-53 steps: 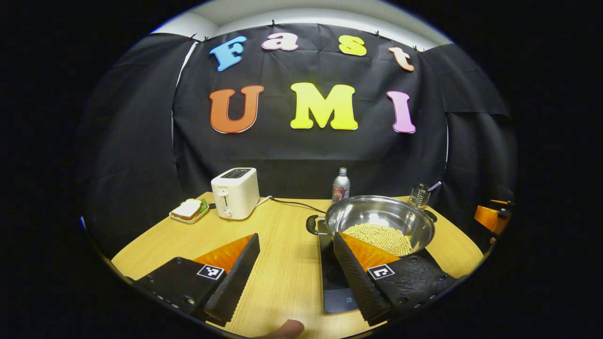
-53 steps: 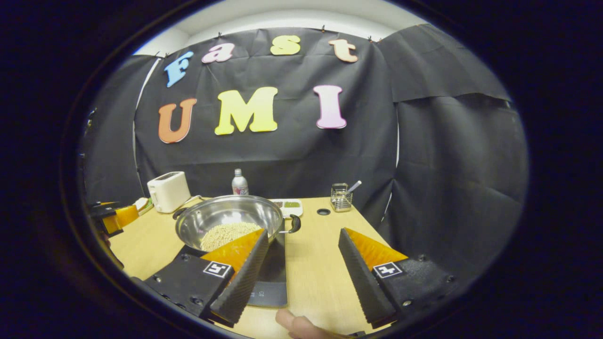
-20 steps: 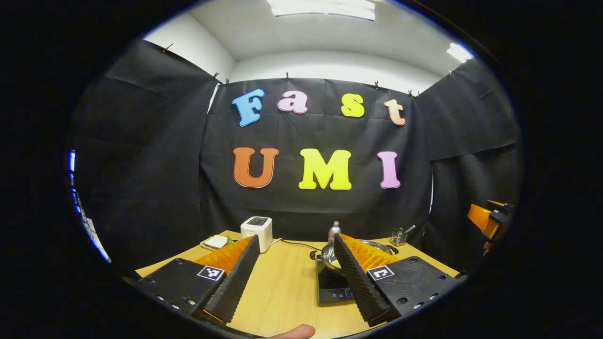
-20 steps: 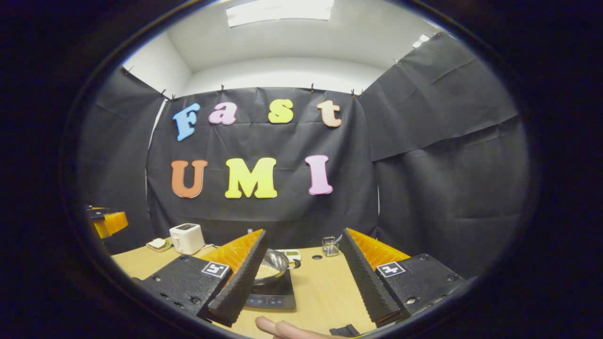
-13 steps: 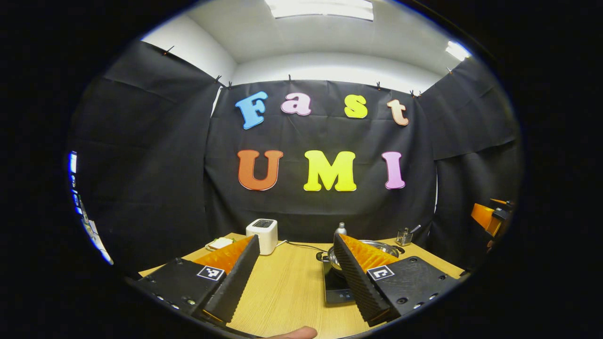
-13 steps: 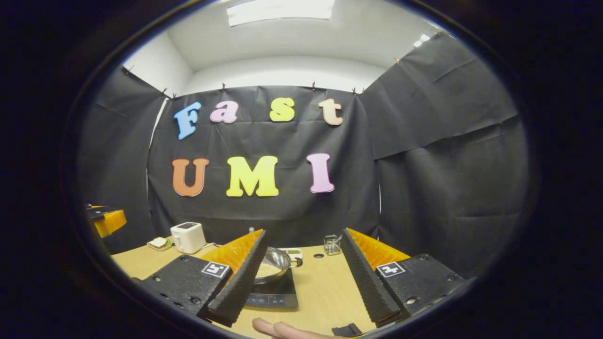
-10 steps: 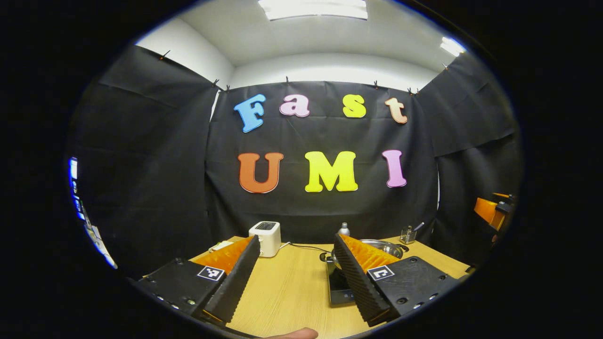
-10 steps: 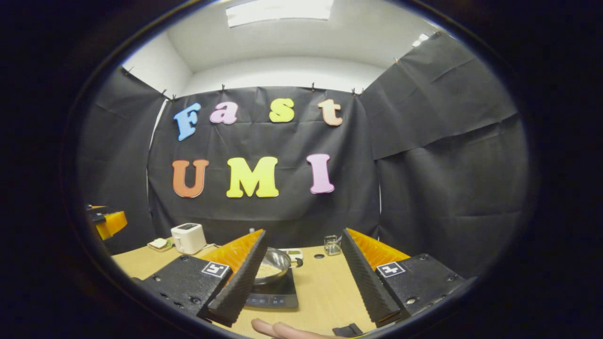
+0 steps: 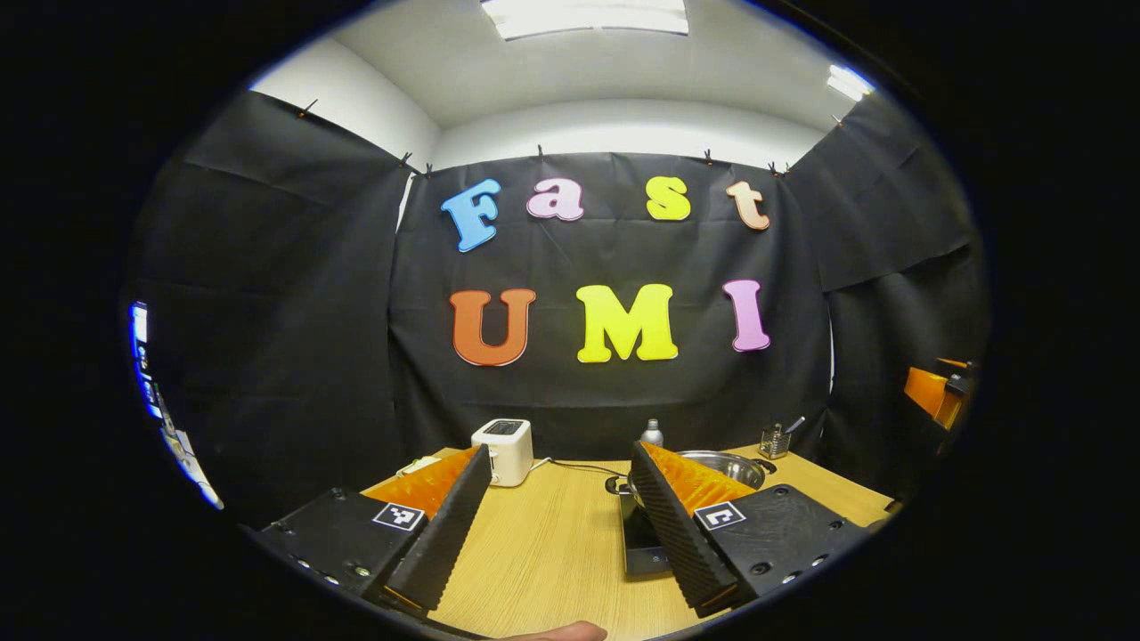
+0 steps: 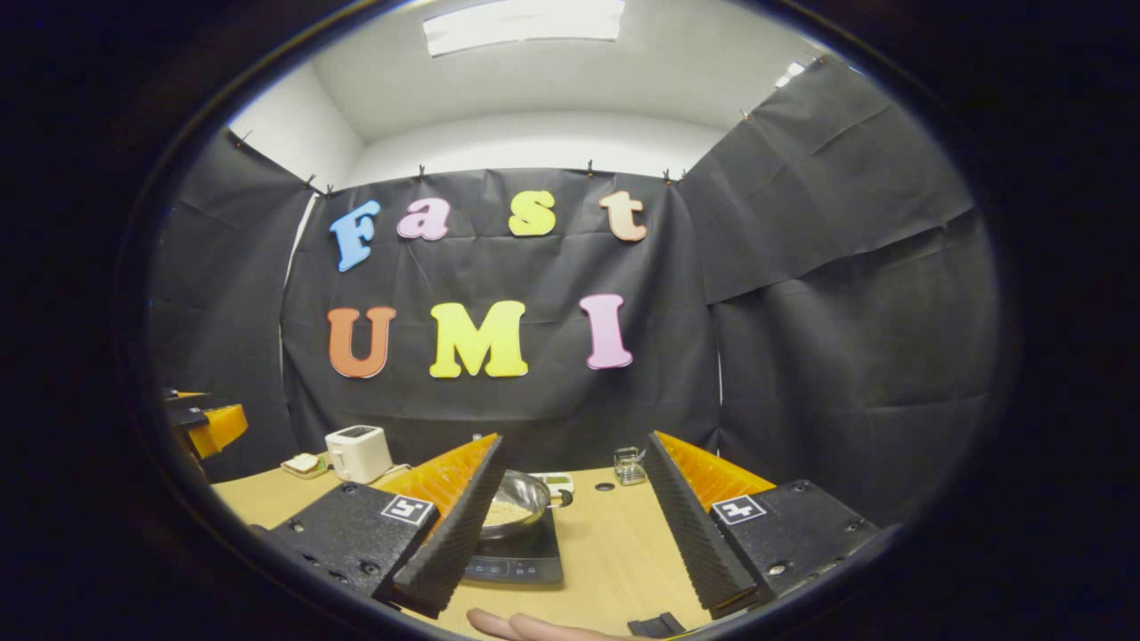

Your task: First push the handle of the pot to place it horizontally, then grasp the pot with both hands and set it on the induction cooktop.

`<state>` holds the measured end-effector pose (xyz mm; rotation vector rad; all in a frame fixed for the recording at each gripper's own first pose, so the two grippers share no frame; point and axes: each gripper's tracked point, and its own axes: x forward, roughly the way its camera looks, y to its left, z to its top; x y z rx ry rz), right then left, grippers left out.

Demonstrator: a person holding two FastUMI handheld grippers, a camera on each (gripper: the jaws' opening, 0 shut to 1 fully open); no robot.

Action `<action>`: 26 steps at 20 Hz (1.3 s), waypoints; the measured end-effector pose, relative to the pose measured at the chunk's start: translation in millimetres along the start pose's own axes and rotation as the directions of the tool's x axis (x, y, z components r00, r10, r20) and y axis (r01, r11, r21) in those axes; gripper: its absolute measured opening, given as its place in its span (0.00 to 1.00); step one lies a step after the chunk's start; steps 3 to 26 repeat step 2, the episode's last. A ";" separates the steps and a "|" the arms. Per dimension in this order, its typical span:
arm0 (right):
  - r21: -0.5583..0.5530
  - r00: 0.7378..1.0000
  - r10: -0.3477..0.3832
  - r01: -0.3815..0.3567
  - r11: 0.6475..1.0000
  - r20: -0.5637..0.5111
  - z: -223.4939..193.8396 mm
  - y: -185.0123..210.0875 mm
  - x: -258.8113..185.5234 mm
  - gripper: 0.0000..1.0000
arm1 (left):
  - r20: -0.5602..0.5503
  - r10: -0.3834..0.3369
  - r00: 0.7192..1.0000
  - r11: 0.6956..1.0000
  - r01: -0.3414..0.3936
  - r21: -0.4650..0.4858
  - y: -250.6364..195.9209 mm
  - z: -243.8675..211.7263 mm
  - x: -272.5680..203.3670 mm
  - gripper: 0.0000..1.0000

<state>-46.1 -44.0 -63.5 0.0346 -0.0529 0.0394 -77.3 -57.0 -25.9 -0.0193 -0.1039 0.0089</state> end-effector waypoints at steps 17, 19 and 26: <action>0.004 1.000 0.000 0.000 1.000 0.003 -0.6 -2.7 -0.3 0.96 | 0.011 0.000 1.000 1.000 0.000 -0.006 -2.7 2.7 -0.9 0.94; 0.004 1.000 0.000 0.000 1.000 0.003 -0.6 -2.7 -0.3 0.96 | 0.011 0.000 1.000 1.000 0.000 -0.006 -2.7 2.7 -0.9 0.94; 0.004 1.000 0.000 0.000 1.000 0.003 -0.6 -2.7 -0.3 0.96 | 0.011 0.000 1.000 1.000 0.000 -0.006 -2.7 2.7 -0.9 0.94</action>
